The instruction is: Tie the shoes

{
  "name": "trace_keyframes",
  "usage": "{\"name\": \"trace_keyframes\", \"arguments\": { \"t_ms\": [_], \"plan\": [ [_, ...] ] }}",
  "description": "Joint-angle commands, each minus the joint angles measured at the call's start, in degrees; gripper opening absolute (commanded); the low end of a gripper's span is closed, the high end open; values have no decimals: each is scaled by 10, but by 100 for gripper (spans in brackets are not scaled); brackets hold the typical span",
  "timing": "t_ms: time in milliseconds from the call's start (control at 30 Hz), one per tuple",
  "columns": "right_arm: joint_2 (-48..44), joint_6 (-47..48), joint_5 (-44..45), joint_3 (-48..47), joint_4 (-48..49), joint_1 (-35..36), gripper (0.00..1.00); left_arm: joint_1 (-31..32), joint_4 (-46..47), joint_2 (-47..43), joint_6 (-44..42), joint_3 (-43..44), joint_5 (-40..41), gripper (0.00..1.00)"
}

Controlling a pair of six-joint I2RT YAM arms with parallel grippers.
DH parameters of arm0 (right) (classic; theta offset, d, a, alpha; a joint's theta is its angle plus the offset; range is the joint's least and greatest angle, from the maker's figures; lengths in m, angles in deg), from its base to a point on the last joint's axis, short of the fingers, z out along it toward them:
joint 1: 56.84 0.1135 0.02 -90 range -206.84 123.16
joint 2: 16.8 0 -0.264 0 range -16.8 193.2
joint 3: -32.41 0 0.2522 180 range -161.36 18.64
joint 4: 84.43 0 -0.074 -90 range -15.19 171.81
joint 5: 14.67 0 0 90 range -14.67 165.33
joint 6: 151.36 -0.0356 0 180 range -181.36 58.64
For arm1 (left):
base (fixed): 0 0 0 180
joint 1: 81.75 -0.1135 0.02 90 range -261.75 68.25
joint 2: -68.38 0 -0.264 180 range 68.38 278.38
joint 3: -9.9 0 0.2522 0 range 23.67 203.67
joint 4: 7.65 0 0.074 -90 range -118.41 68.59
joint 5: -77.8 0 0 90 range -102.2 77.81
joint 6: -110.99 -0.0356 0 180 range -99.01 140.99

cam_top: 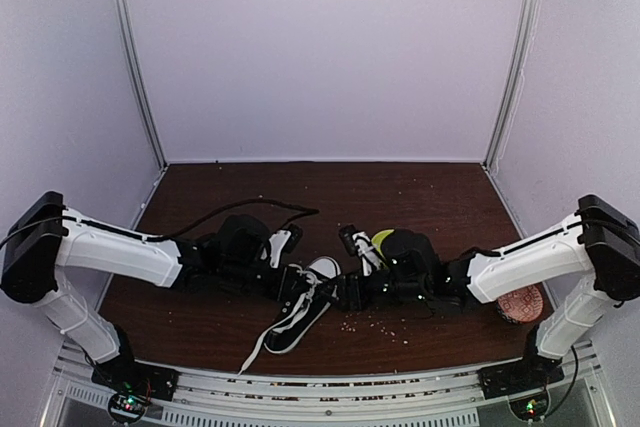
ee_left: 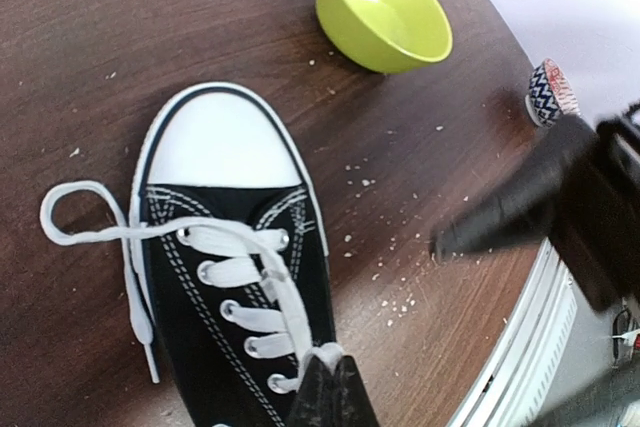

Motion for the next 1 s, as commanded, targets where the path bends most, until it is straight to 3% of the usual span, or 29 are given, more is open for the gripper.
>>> {"name": "trace_keyframes", "arguments": {
  "t_ms": [0,467,733,967],
  "plan": [
    [37,30,23,-37,20,30,72,-12,8,9,7,23,-35,0],
    [131,67,72,-137,-47,40,53,-15,-4,13,9,36,-49,0],
    [147,60,92,-152,-64,40,30,-15,-2,13,11,35,-53,0],
    [154,53,107,-159,-70,40,17,-15,1,16,13,35,-61,0]
  ]
}}
